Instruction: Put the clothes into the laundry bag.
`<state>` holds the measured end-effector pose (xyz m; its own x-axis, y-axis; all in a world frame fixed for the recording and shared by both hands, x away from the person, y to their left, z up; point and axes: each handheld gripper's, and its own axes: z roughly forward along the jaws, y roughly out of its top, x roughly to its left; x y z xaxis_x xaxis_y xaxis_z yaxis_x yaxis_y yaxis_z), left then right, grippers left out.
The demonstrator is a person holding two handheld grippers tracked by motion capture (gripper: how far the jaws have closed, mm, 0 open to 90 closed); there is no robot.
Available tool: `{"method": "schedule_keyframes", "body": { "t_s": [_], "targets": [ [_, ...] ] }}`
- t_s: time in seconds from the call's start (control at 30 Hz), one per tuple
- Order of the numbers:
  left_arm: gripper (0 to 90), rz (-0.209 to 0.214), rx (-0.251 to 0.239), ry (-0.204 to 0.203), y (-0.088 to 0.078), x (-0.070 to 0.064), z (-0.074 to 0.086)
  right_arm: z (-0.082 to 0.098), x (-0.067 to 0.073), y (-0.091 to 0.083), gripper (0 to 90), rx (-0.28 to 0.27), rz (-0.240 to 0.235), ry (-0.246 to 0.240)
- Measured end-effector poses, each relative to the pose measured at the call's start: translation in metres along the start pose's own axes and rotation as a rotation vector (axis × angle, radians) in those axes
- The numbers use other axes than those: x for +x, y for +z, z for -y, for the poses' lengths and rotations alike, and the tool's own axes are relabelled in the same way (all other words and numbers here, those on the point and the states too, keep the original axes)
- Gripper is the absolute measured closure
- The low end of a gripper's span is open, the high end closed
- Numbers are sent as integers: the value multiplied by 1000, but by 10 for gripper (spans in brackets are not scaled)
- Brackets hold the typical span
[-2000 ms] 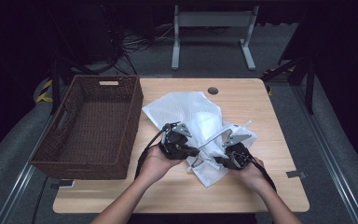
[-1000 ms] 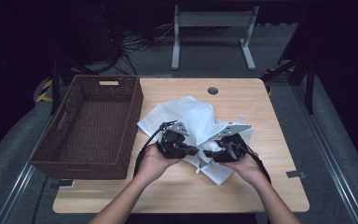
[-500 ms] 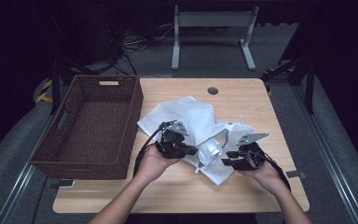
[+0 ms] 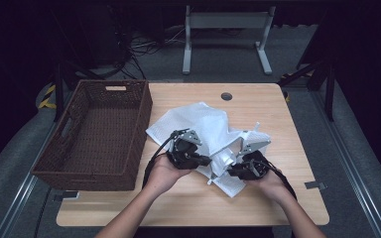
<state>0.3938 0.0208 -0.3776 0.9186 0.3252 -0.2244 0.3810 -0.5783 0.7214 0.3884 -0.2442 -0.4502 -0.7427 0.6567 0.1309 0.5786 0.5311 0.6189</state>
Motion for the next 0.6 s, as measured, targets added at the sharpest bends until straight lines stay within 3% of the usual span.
{"method": "schedule_keyframes", "body": {
  "t_s": [0.27, 0.6],
  "targets": [
    [892, 2, 3, 1, 1, 0, 0, -1, 2, 3, 878, 0, 18, 0],
    [892, 6, 10, 4, 1, -2, 0, -12, 8, 7, 892, -48, -13, 1]
  ]
}}
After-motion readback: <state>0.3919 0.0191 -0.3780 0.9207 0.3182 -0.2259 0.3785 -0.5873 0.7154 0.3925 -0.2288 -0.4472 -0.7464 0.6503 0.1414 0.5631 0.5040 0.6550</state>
